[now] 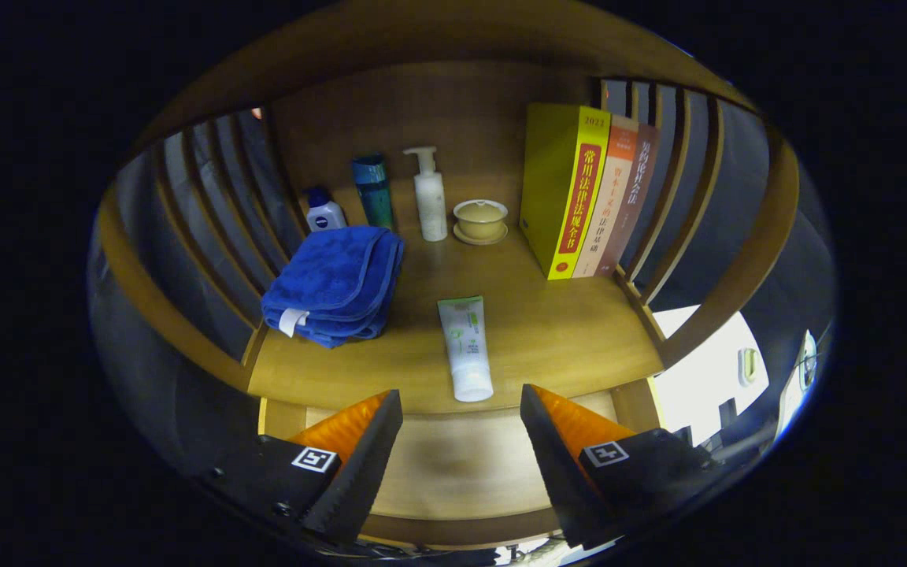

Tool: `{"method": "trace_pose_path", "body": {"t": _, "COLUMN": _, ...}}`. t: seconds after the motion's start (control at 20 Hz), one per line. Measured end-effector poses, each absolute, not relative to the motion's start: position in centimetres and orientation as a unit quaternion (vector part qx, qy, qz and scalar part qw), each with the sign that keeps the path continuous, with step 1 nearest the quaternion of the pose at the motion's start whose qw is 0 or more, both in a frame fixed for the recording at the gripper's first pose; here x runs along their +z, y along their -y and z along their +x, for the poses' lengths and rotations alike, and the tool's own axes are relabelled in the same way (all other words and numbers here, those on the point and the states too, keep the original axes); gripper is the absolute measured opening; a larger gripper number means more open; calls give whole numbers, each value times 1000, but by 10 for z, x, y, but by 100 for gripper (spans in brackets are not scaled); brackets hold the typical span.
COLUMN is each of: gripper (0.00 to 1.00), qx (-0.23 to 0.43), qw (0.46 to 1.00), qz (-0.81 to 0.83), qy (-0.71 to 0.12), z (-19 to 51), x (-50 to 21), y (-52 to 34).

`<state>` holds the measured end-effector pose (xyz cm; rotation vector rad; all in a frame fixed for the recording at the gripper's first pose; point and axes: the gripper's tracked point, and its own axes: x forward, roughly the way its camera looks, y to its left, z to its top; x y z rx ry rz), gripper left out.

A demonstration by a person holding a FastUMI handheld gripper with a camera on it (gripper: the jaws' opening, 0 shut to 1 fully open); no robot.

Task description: Pull open the drawer, take out the items inside it, and place them on the countertop above the cabinet.

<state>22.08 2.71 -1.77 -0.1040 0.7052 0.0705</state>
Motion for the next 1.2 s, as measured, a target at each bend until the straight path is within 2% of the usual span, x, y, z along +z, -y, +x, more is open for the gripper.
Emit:
{"method": "trace_pose_path", "body": {"t": 0.75, "gripper": 98, "qx": 54, "qw": 982, "qz": -23, "qy": -179, "z": 116, "x": 54, "y": -33}}
{"method": "trace_pose_path", "body": {"t": 1.2, "gripper": 98, "qx": 41, "qw": 993, "qz": -41, "qy": -104, "z": 51, "x": 51, "y": -11}}
